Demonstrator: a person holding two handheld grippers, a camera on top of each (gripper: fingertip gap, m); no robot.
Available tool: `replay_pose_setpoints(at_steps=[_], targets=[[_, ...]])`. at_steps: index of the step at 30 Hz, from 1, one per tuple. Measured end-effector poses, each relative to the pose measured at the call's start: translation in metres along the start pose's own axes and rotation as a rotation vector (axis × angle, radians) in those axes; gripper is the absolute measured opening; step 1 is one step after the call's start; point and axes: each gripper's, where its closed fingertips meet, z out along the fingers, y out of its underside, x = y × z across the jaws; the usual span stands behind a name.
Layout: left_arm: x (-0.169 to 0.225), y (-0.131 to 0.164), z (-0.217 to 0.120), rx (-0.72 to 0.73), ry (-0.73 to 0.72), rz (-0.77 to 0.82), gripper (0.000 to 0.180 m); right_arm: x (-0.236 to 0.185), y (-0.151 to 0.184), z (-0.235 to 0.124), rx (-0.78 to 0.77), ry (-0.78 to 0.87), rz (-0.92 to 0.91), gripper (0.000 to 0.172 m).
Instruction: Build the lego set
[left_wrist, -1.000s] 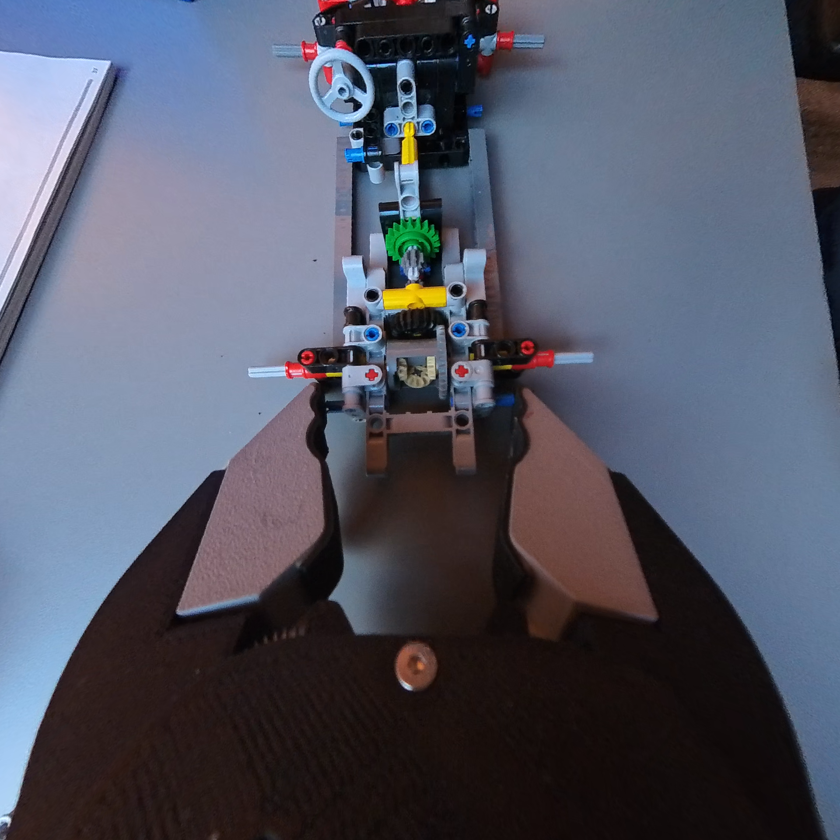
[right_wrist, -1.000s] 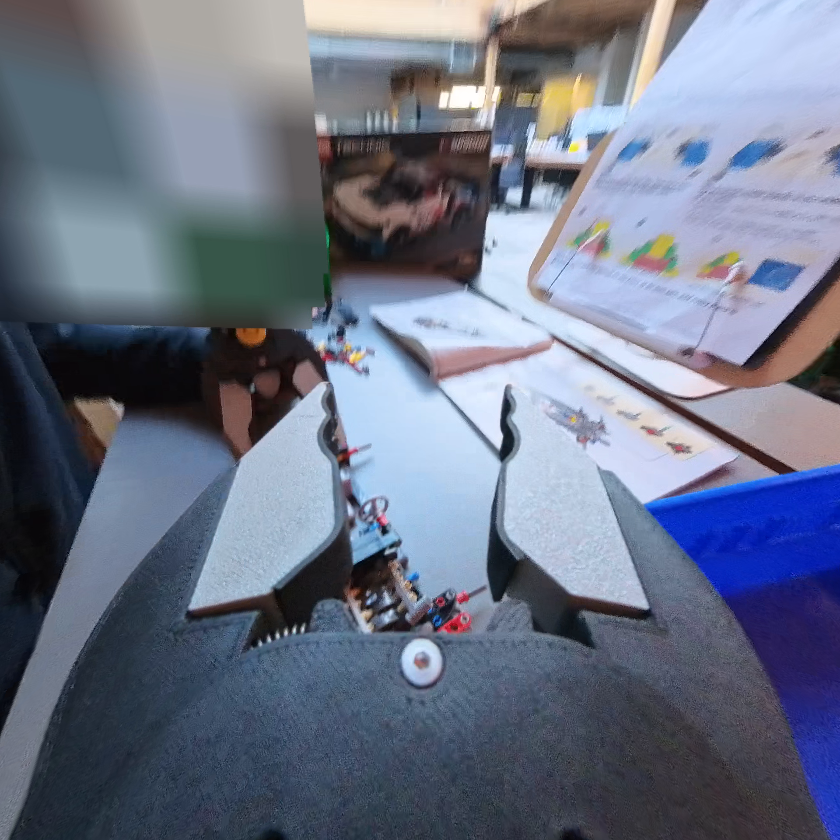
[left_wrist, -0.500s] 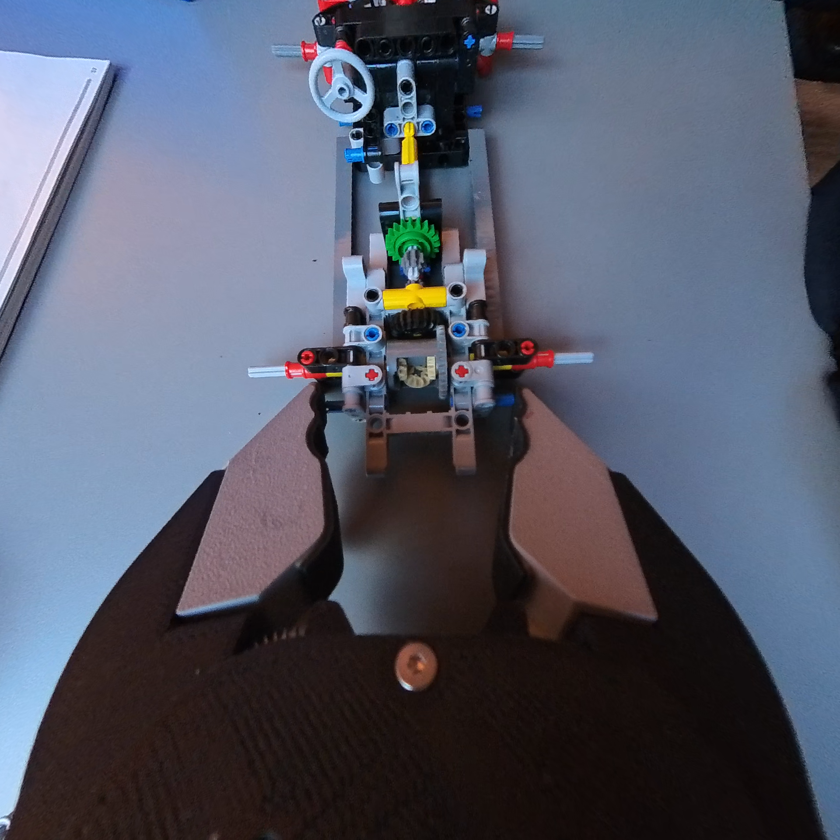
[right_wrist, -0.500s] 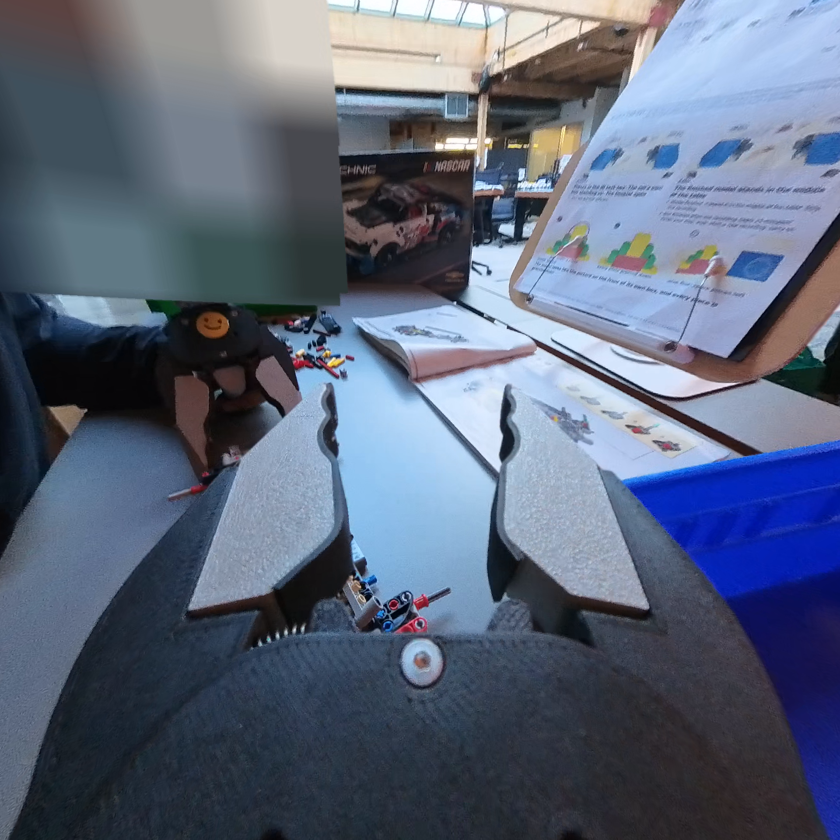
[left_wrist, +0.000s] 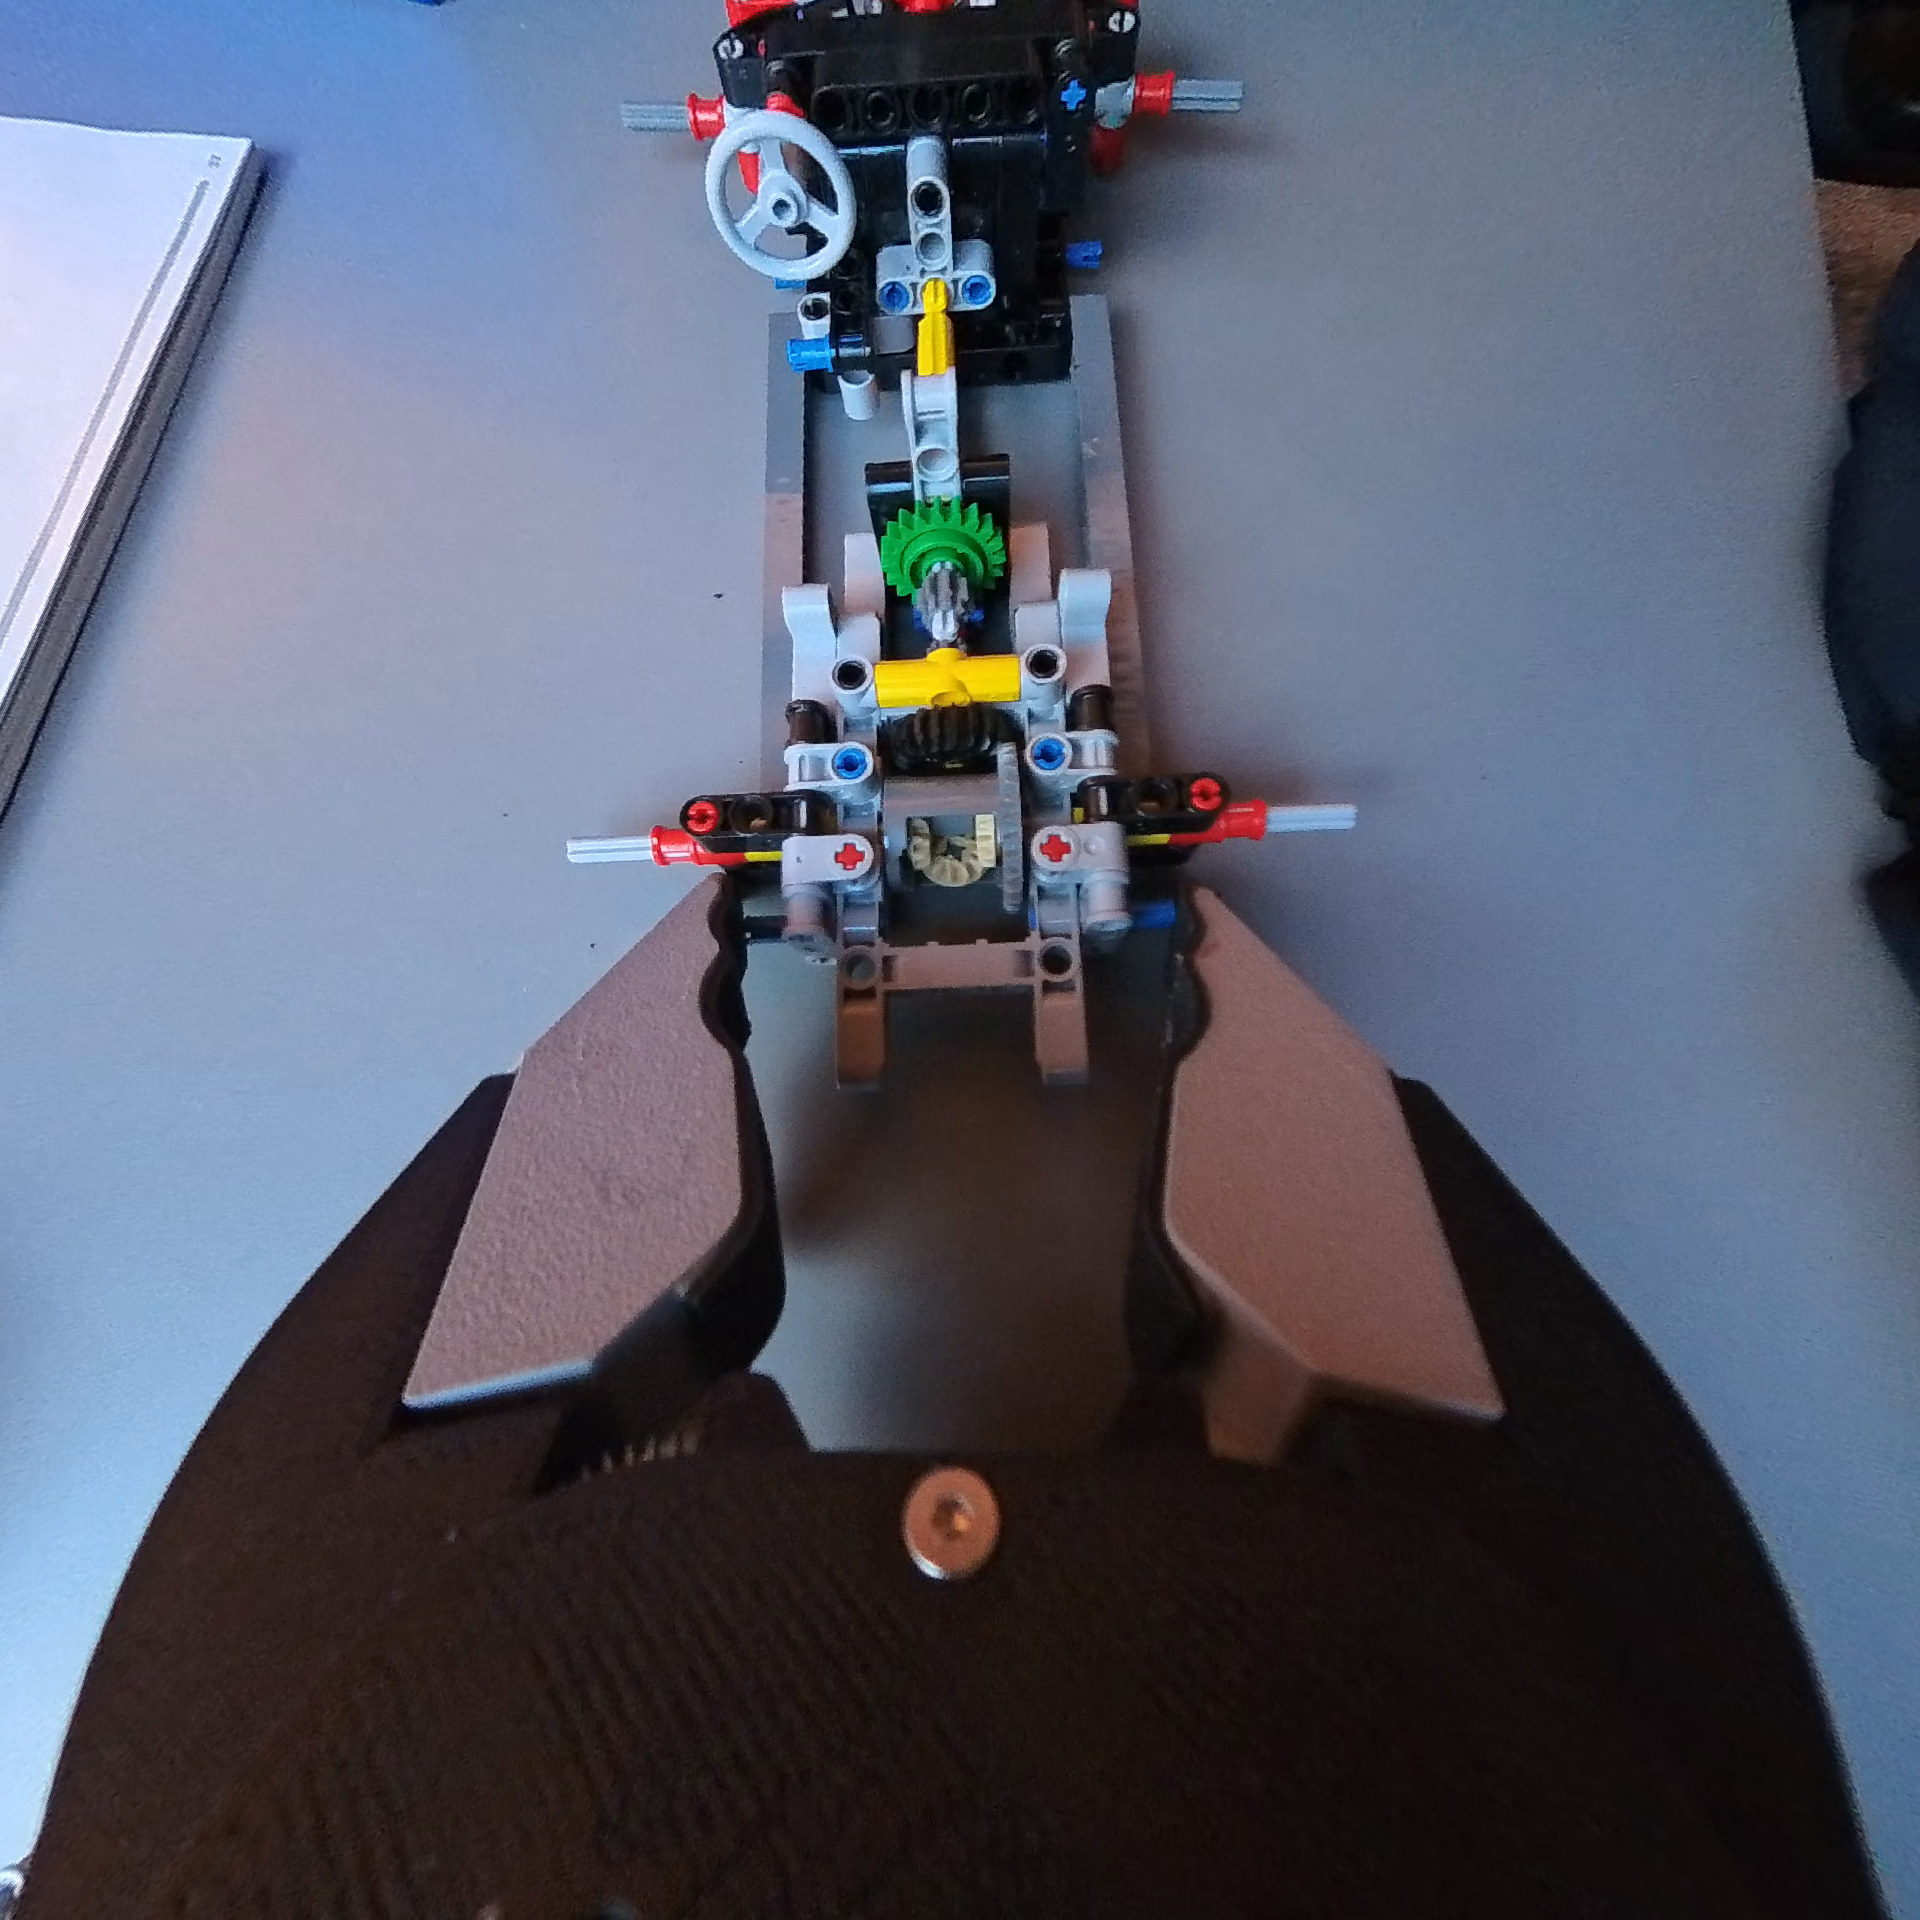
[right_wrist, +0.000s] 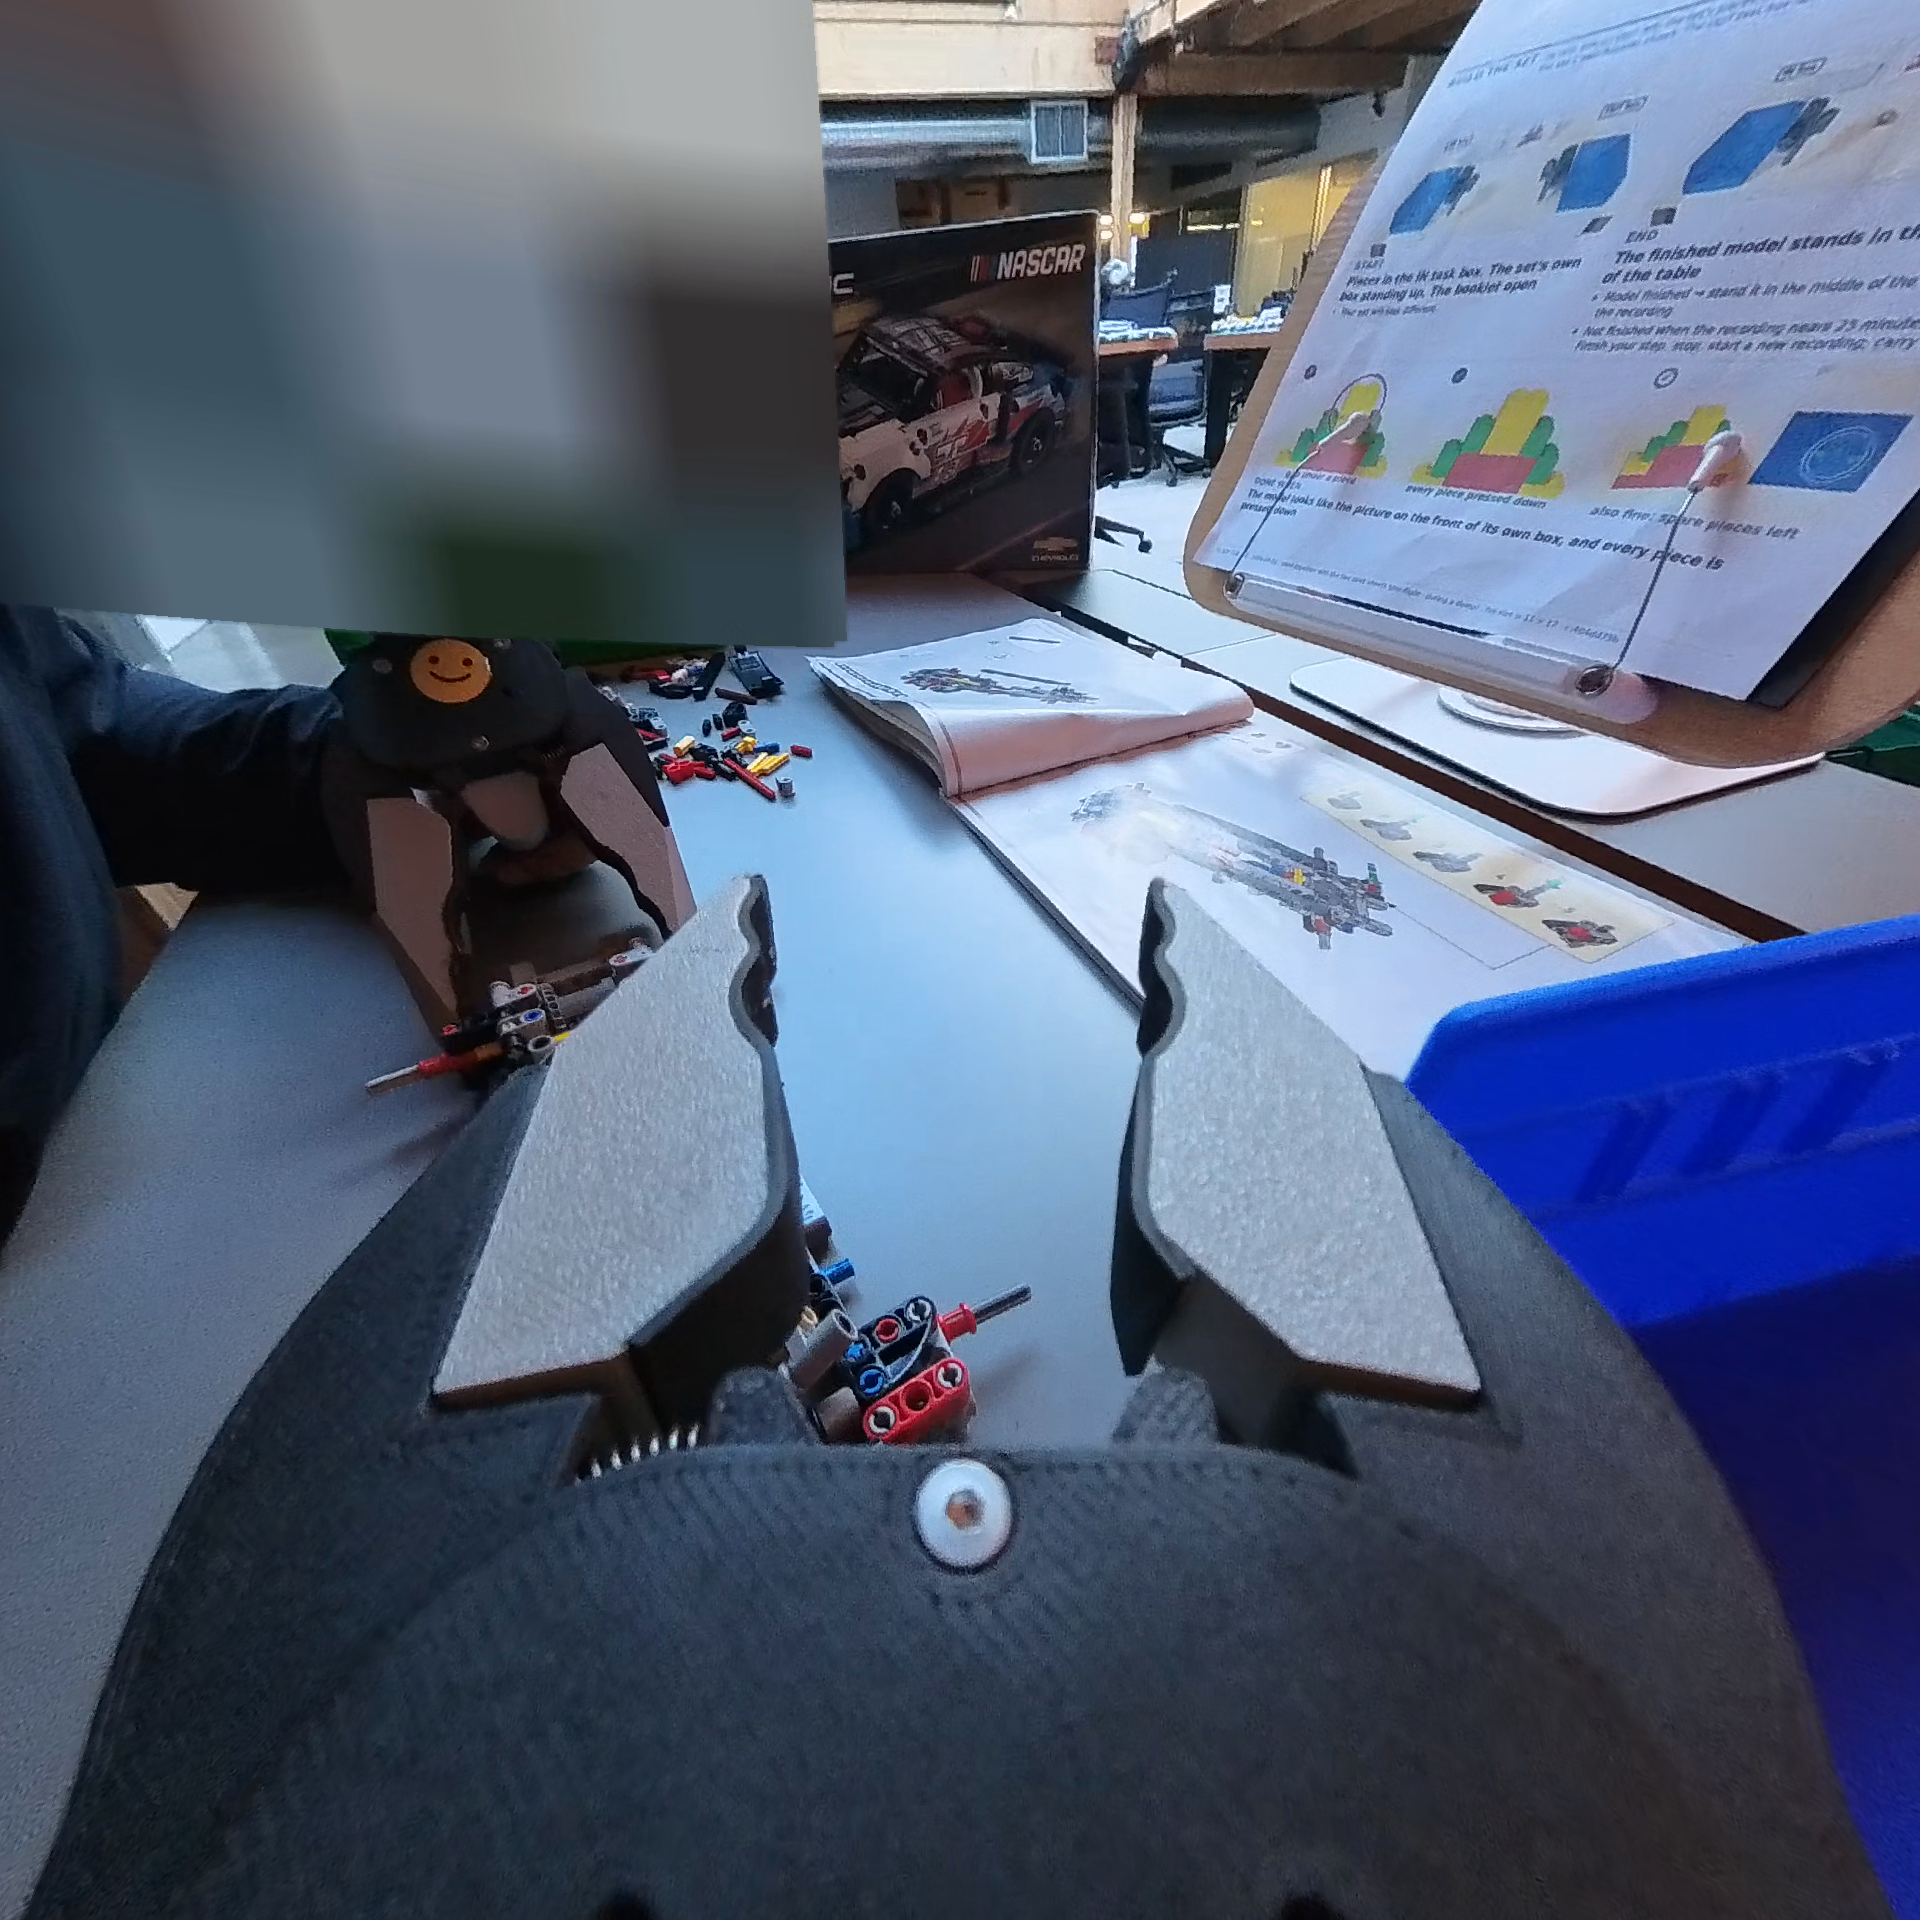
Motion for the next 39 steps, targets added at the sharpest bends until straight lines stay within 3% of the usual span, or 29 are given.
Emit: replay_pose_setpoints(at_steps=[39], targets=[[0.000, 0.000, 0.000, 0.000, 0.001, -0.001, 0.081, -0.003, 0.017, 0.006, -0.066, -0.030, 0.008, 0.060]])
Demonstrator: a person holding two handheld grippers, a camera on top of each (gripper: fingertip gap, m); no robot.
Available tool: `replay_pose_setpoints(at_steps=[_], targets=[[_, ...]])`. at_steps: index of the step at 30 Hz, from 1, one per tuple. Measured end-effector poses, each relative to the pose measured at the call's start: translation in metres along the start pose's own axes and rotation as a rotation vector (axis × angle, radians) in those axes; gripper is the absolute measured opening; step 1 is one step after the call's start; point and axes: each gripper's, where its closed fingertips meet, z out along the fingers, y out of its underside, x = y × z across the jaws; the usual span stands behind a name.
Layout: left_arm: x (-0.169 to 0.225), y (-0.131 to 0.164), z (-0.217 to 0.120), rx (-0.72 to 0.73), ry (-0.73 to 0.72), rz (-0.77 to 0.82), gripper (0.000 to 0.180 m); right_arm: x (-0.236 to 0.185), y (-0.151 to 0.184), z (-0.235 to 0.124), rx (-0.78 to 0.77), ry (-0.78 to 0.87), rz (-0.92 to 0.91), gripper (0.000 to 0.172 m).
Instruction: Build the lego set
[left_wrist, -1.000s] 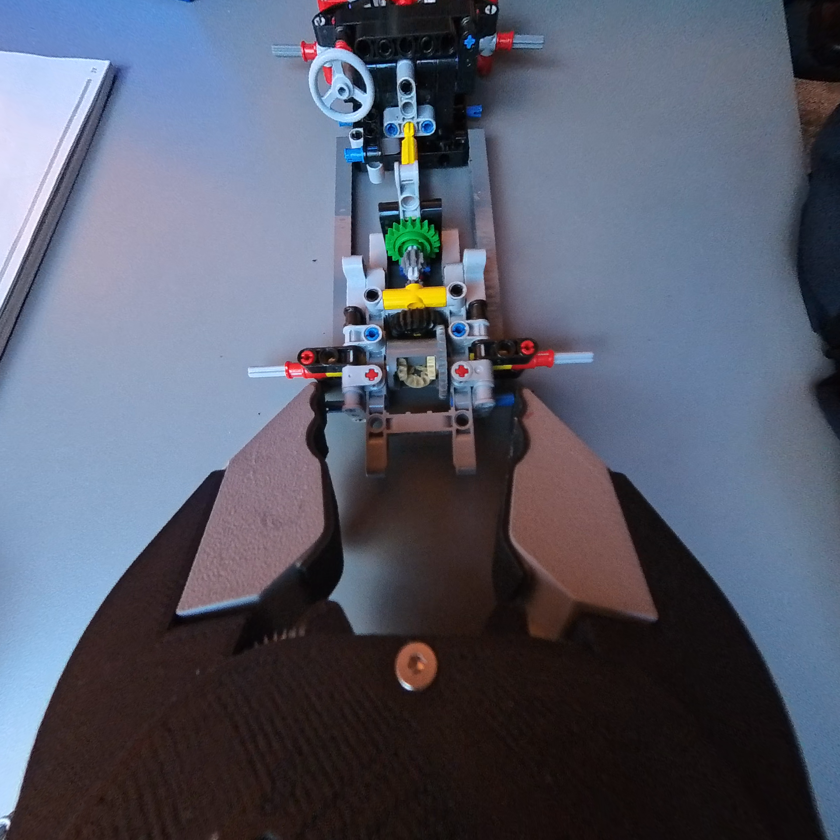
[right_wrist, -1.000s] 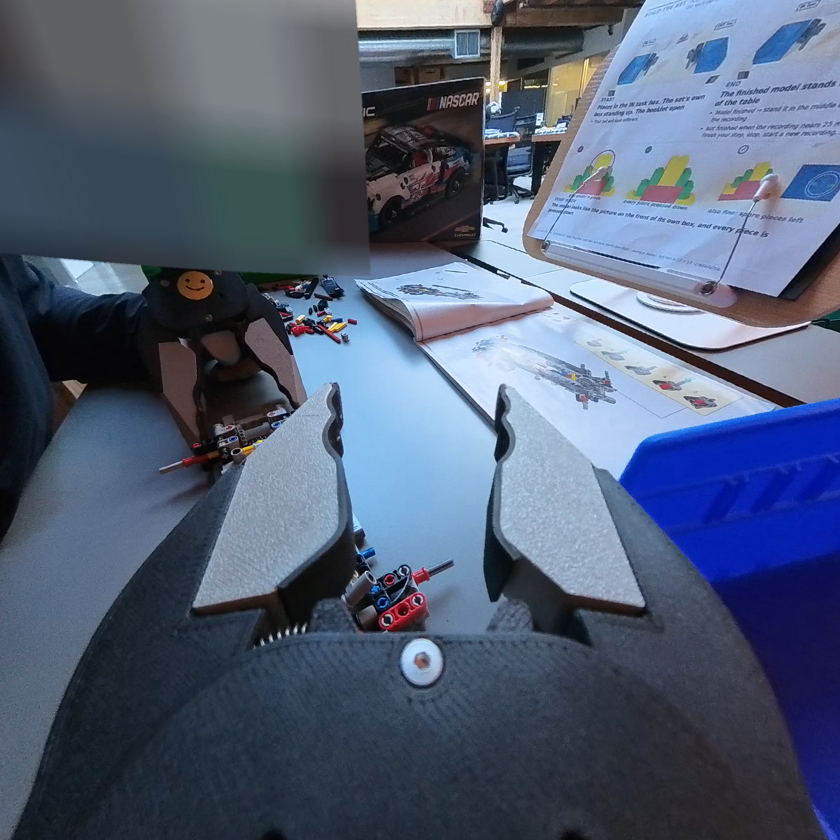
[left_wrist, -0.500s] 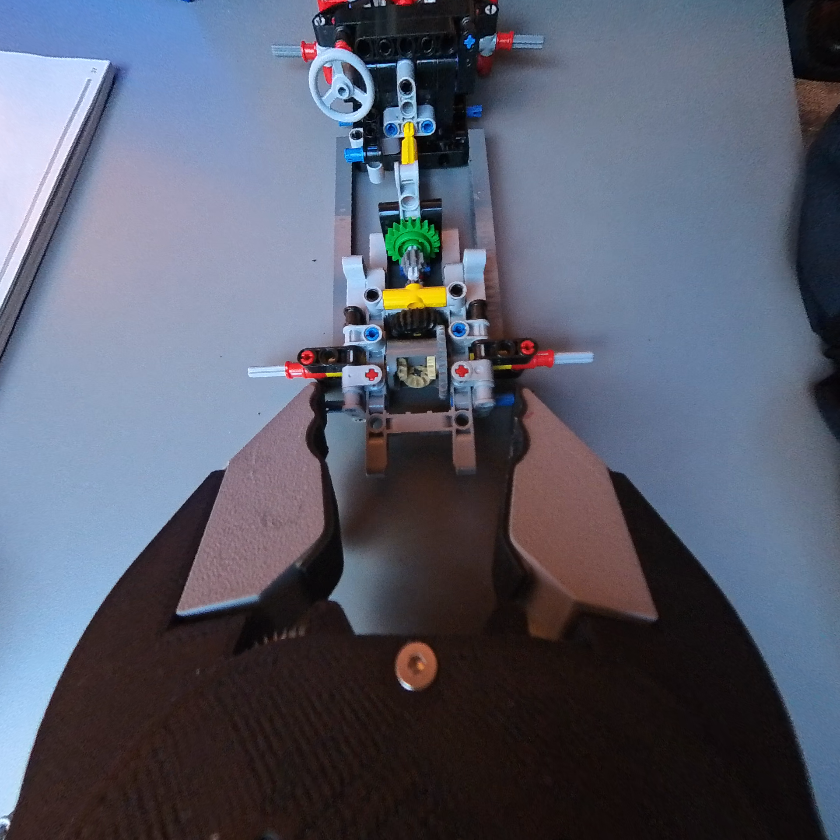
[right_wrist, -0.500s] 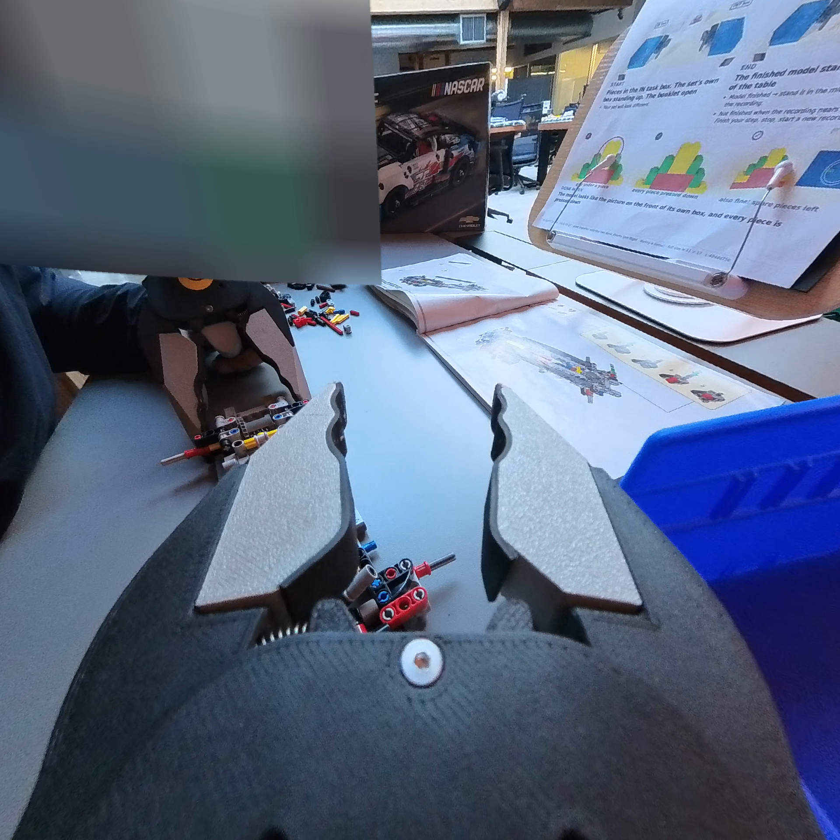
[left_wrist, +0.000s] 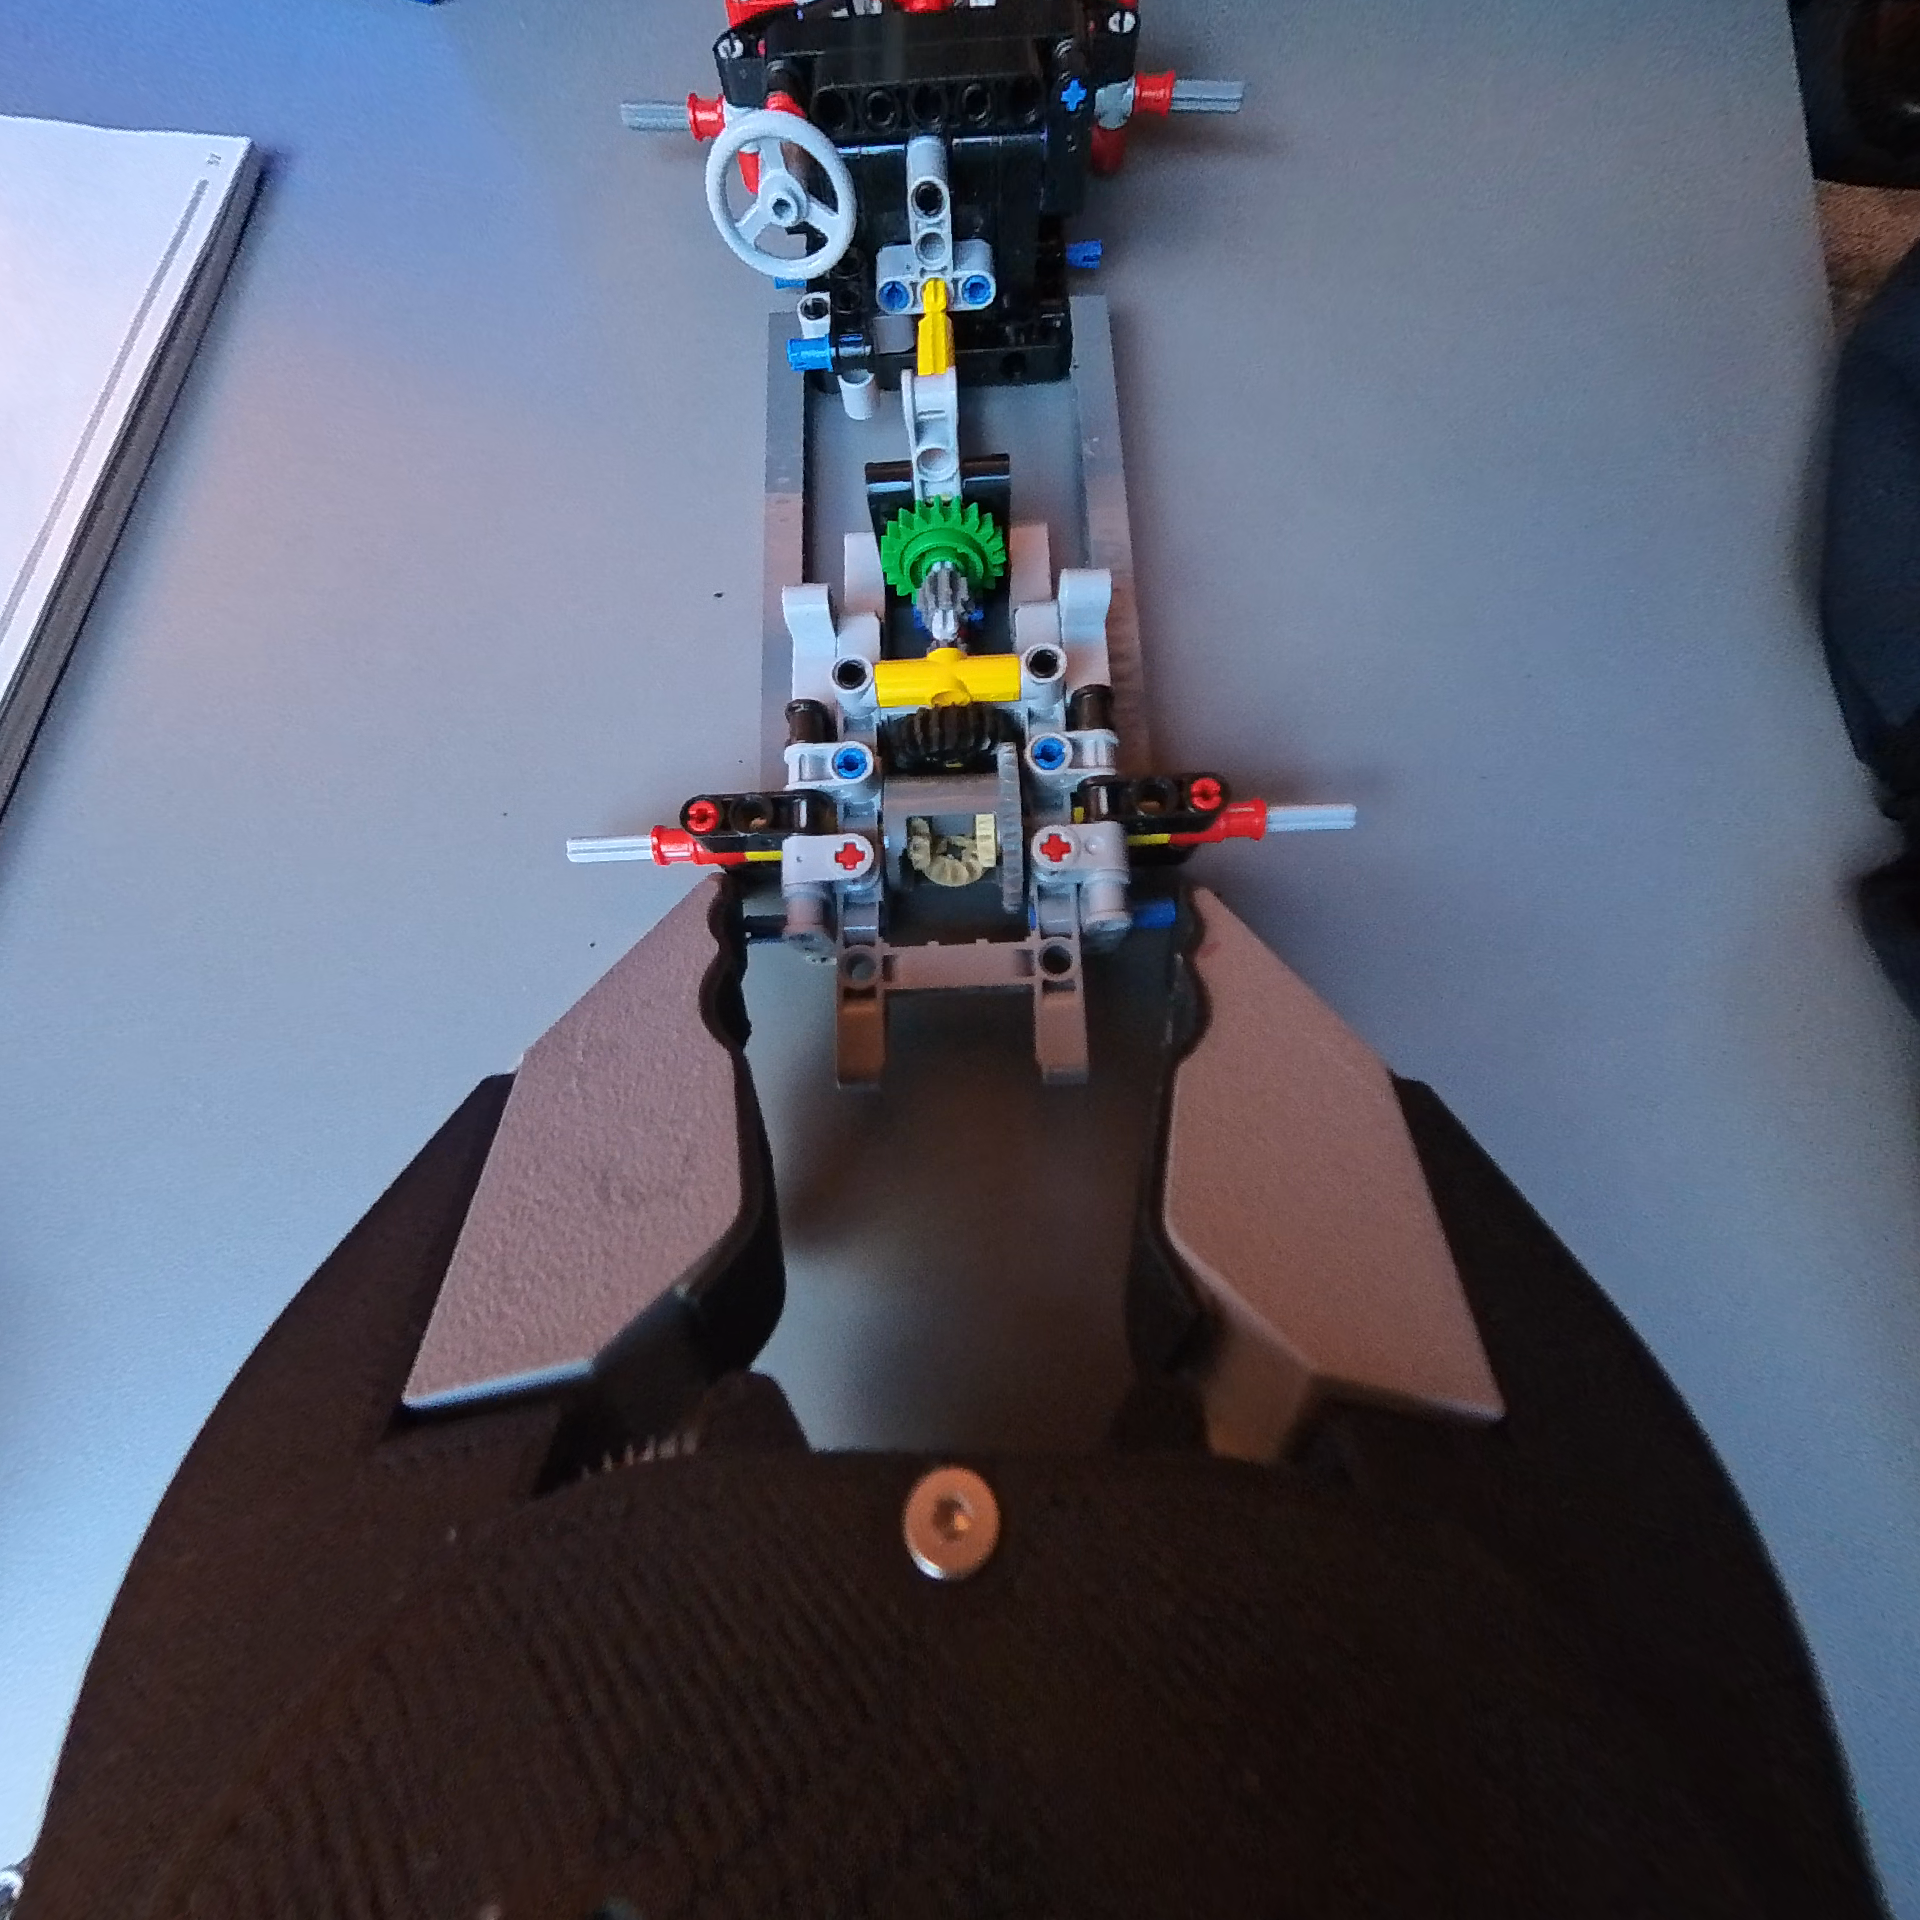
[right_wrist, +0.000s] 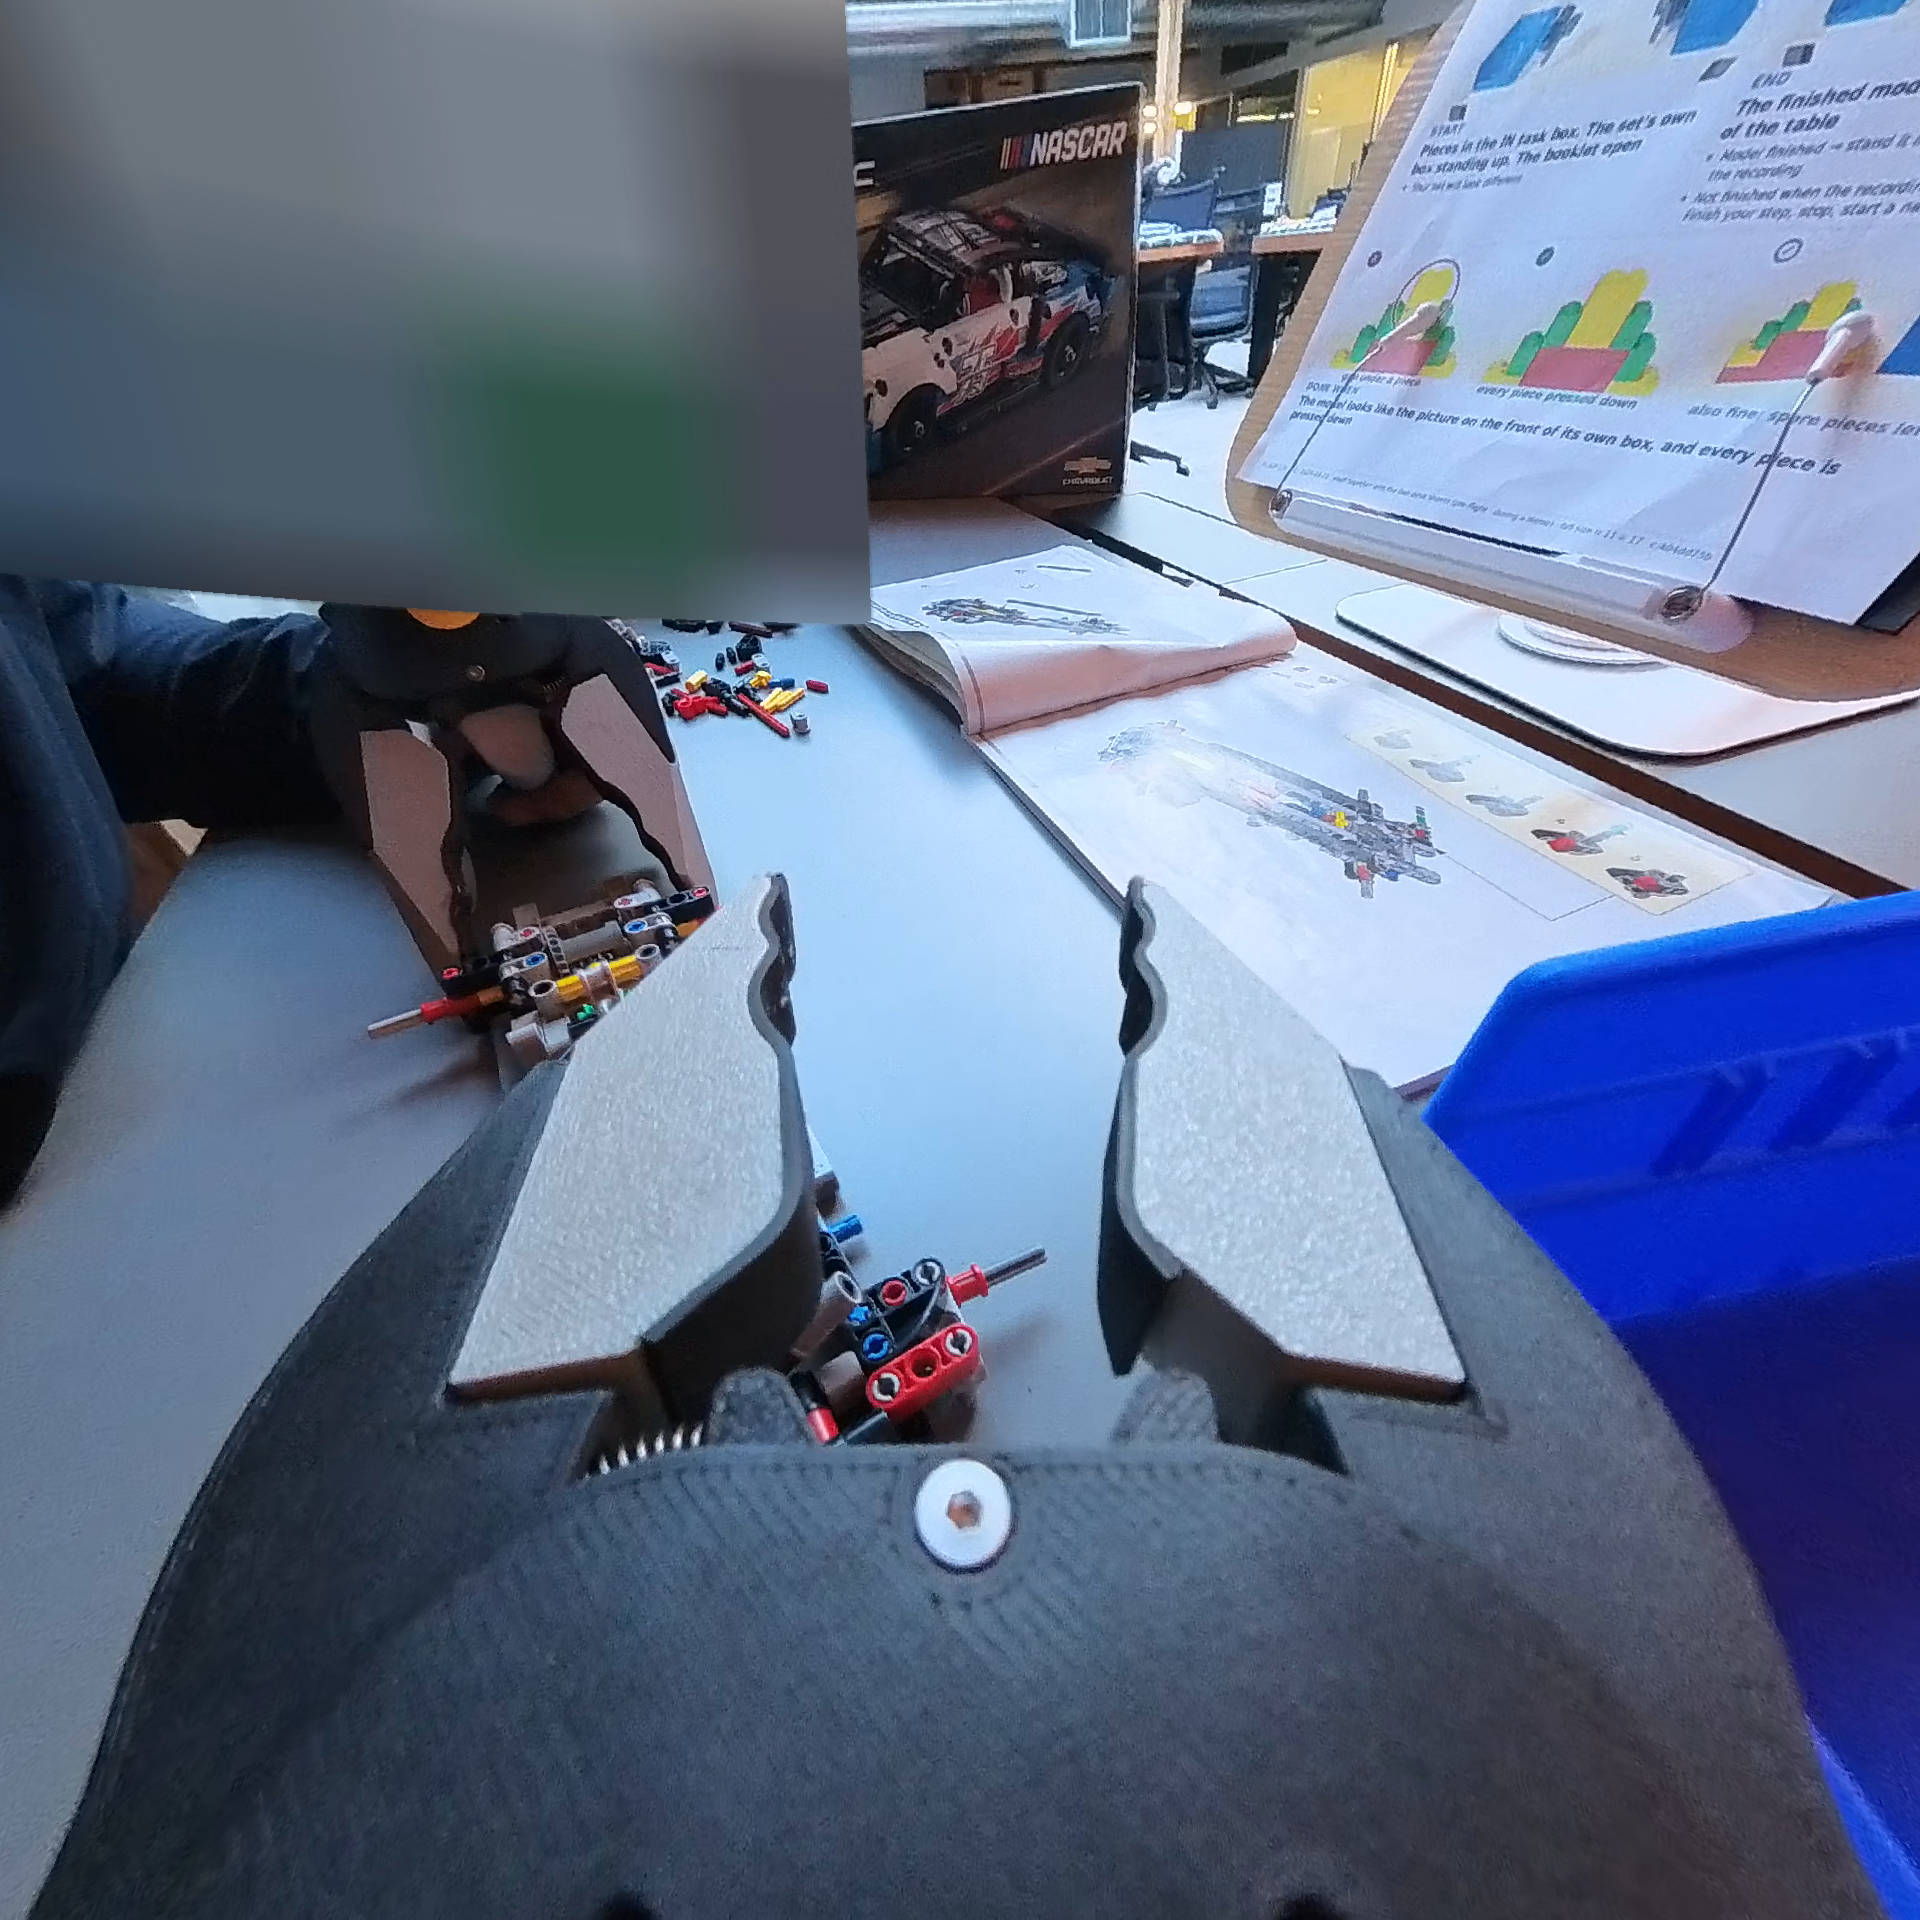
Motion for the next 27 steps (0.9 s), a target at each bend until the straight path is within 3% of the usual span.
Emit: replay_pose_setpoints(at_steps=[15, 20, 23, 27], targets=[[-0.002, 0.001, -0.001, -0.002, -0.014, -0.010, 0.080, -0.007, 0.008, 0.001, -0.082, 0.010, -0.061, 0.067], [-0.013, 0.004, -0.004, -0.009, -0.053, -0.044, 0.078, -0.004, -0.004, -0.011, -0.029, 0.064, -0.080, 0.066], [-0.027, 0.007, -0.009, -0.006, -0.097, -0.092, 0.067, 0.000, -0.012, -0.020, 0.024, 0.100, -0.074, 0.065], [-0.024, 0.008, -0.011, 0.001, -0.099, -0.102, 0.071, 0.004, -0.021, -0.034, 0.102, 0.129, -0.025, 0.065]])
